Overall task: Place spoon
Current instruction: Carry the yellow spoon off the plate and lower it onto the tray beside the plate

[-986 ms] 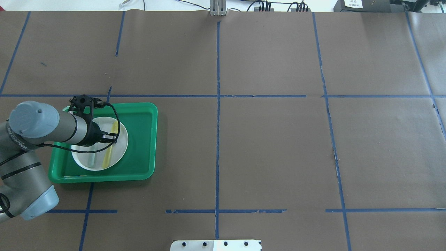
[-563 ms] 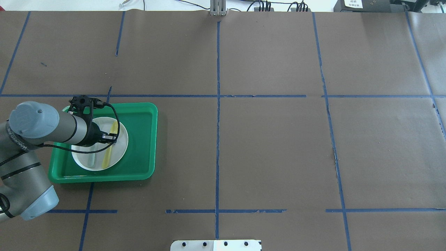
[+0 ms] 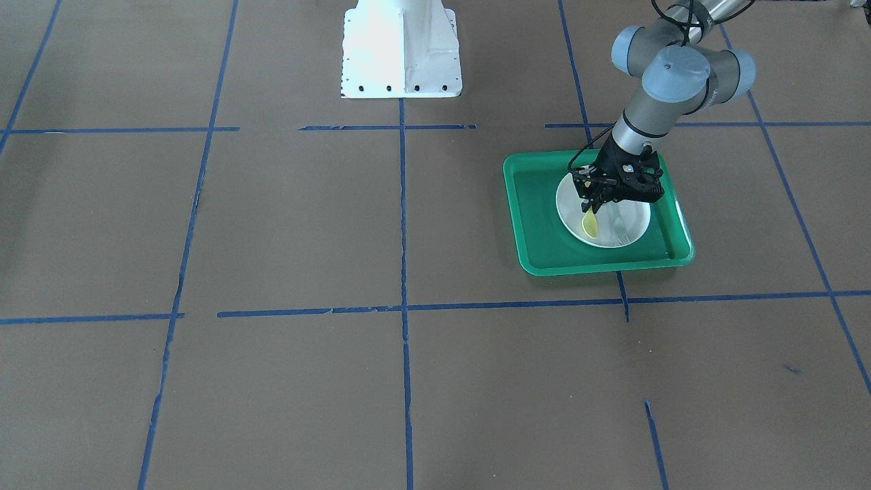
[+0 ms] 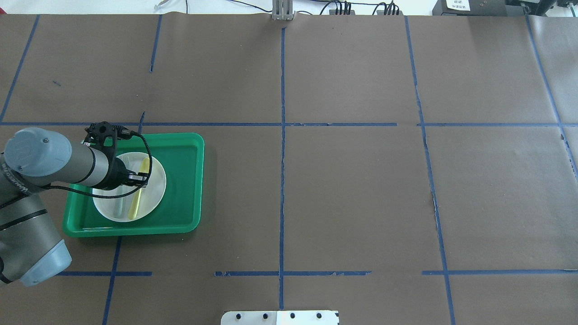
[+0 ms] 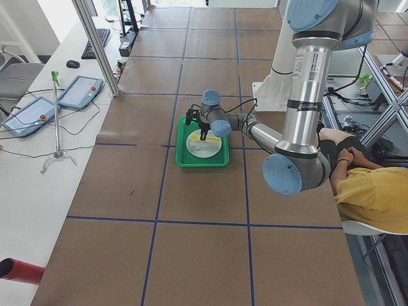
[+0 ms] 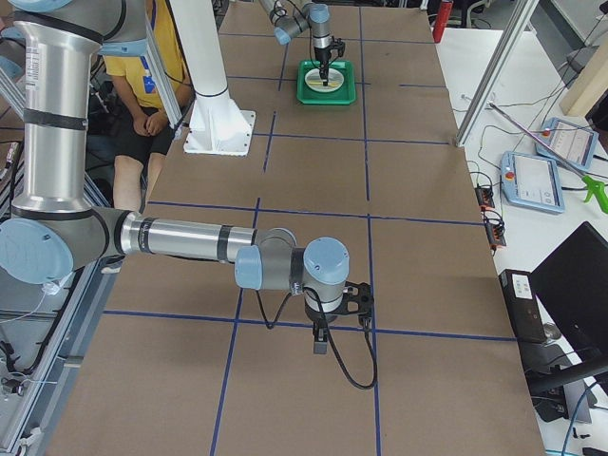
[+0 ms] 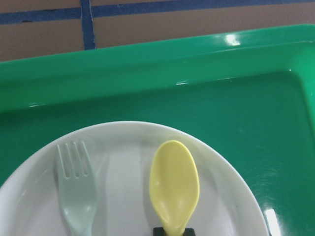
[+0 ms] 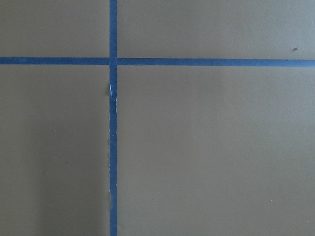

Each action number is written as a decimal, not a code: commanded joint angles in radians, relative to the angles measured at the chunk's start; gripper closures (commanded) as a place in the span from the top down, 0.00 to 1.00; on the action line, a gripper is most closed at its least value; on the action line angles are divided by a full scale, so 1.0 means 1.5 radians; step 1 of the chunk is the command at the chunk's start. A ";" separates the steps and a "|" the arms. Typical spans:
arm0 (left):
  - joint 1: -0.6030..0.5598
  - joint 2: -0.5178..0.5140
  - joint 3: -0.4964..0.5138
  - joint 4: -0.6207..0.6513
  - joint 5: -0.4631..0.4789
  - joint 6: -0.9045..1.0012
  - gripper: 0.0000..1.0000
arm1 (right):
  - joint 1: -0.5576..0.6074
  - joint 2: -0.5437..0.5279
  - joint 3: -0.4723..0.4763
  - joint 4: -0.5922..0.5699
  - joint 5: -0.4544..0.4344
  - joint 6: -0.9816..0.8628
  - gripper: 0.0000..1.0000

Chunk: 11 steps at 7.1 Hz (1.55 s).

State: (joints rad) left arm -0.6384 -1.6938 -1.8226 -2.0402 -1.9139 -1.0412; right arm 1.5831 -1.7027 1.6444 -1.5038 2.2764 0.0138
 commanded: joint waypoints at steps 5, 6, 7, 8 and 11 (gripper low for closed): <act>0.034 -0.150 0.026 0.166 0.017 -0.164 0.00 | 0.000 0.000 0.000 -0.001 0.000 0.000 1.00; 0.036 -0.151 0.031 0.166 0.024 -0.164 0.05 | 0.000 0.000 0.000 0.000 0.000 0.000 1.00; 0.036 -0.151 0.031 0.166 0.026 -0.164 0.50 | 0.000 0.000 0.000 -0.001 0.000 0.000 1.00; 0.036 -0.151 0.030 0.166 0.043 -0.163 0.75 | 0.000 0.000 0.000 -0.001 0.000 0.000 1.00; 0.025 -0.141 0.004 0.167 0.039 -0.148 1.00 | 0.000 0.000 0.000 -0.001 0.000 0.000 1.00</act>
State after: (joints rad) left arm -0.5903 -1.9142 -1.7945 -1.7913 -1.8520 -1.2800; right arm 1.5831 -1.7027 1.6444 -1.5048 2.2764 0.0134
